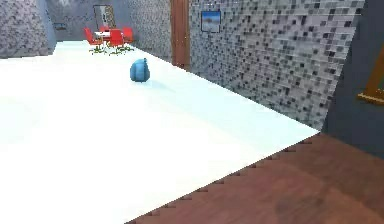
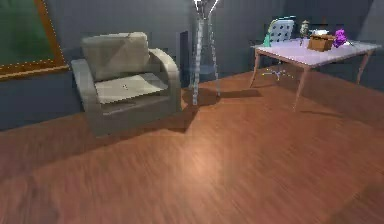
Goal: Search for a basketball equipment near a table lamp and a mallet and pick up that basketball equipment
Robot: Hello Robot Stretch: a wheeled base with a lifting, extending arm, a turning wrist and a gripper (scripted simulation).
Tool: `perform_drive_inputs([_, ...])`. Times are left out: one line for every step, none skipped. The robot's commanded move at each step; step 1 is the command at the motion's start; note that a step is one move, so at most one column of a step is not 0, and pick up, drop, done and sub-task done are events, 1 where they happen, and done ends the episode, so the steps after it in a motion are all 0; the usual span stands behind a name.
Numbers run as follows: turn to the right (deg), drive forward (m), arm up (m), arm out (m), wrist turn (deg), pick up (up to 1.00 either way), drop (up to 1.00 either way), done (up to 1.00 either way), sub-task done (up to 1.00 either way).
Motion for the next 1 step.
perform_drive_inputs([-45.0, 0.0, 0.0, 0.0, 0.0, 0.0, 0.0, 0.0, 0.0])
